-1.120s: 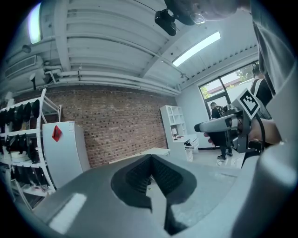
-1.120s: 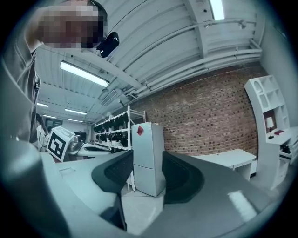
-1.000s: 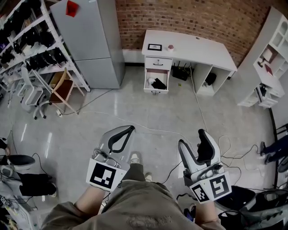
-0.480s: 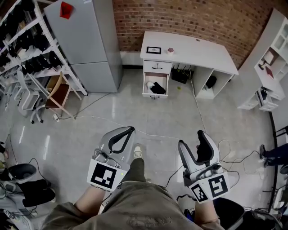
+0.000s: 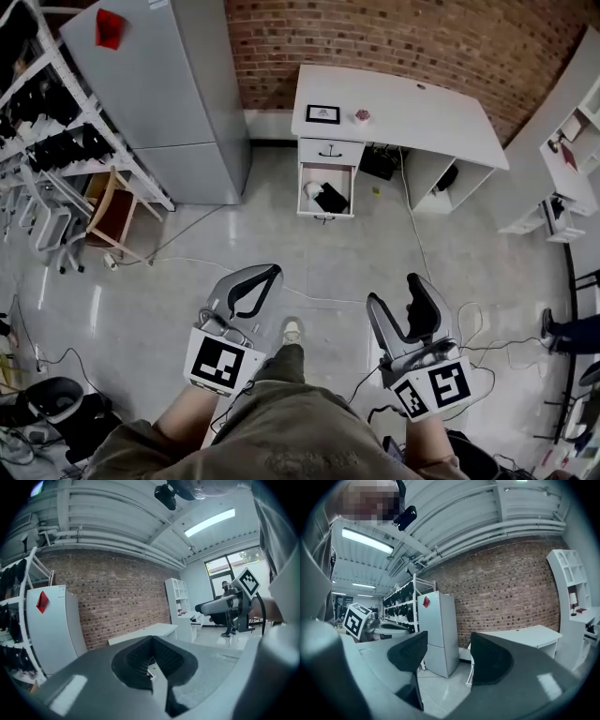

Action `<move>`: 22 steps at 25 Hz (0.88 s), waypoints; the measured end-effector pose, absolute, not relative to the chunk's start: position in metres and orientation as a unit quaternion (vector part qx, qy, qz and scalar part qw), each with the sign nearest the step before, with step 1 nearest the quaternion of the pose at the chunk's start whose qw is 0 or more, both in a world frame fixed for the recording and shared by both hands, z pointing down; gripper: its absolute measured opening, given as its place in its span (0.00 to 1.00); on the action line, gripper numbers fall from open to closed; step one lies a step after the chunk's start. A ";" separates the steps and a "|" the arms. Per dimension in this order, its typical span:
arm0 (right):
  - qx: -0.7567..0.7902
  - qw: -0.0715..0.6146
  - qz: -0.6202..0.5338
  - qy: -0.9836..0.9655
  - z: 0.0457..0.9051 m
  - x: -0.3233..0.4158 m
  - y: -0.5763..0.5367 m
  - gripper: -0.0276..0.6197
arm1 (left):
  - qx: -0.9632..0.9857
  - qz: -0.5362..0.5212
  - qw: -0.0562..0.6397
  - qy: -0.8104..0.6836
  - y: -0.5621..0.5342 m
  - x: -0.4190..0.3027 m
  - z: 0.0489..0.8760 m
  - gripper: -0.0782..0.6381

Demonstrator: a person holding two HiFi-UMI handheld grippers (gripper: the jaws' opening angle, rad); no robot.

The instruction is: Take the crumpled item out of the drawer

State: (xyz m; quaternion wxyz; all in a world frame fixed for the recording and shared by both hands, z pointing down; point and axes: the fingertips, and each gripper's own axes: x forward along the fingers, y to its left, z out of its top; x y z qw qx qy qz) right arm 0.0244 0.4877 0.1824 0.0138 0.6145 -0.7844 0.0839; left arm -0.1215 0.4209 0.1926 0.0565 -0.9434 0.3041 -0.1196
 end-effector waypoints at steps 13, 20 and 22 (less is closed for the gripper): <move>0.621 0.033 0.126 -0.773 0.207 0.039 0.325 0.51 | -0.948 -0.130 0.039 0.288 0.258 -0.110 0.212 0.11; 0.619 0.051 0.136 -0.772 0.229 0.051 0.269 0.52 | -0.947 -0.136 0.032 0.290 0.201 -0.101 0.226 0.11; 0.617 0.055 0.140 -0.773 0.239 0.058 0.252 0.52 | -0.946 -0.141 0.027 0.292 0.185 -0.094 0.234 0.11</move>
